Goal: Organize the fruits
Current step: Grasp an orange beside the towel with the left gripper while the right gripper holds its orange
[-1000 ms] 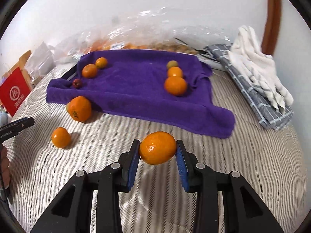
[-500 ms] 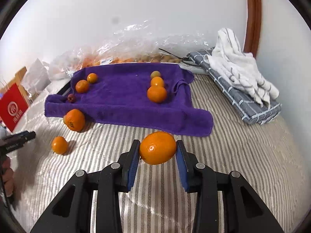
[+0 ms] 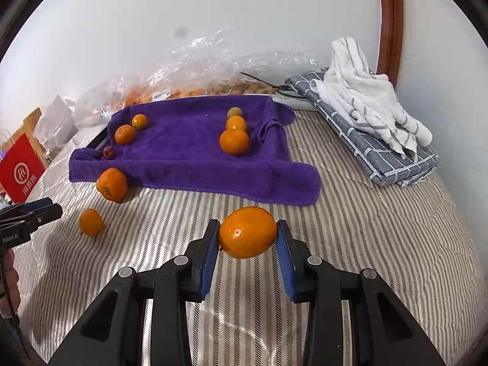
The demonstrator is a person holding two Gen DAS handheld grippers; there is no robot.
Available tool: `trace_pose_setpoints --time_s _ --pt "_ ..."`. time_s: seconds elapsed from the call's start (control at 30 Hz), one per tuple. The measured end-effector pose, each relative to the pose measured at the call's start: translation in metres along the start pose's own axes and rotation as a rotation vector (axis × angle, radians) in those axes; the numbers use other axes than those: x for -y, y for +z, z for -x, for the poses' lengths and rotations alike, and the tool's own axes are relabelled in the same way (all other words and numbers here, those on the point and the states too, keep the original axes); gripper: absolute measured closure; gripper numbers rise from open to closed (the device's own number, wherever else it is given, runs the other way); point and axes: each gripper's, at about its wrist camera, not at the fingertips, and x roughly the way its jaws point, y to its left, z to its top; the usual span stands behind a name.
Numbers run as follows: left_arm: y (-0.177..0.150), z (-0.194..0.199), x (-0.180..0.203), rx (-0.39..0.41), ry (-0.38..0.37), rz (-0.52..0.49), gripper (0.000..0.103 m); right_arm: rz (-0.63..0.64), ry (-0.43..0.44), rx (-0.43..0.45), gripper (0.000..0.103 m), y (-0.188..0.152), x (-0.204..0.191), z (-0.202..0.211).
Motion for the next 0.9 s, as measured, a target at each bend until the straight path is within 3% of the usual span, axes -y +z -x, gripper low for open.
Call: trace_pose_setpoints --time_s 0.23,0.6,0.67,0.8,0.9 --pt "-0.003 -0.009 0.025 -0.022 -0.045 -0.067 0.051 0.022 -0.012 -0.001 0.066 -0.006 0.002 0.004" --pt "-0.001 -0.025 0.039 -0.043 -0.075 -0.061 0.051 0.023 -0.010 -0.005 0.066 -0.004 0.001 0.005" --pt "-0.002 -0.027 0.040 -0.039 -0.068 -0.067 0.054 0.032 -0.009 0.001 0.066 -0.003 -0.001 0.005" --pt "-0.005 -0.028 0.043 -0.050 -0.064 -0.084 0.073 0.035 -0.001 -0.002 0.066 -0.003 -0.005 0.004" --pt "-0.005 -0.027 0.044 -0.033 -0.066 -0.101 0.075 0.041 0.001 0.002 0.066 -0.002 -0.008 0.004"
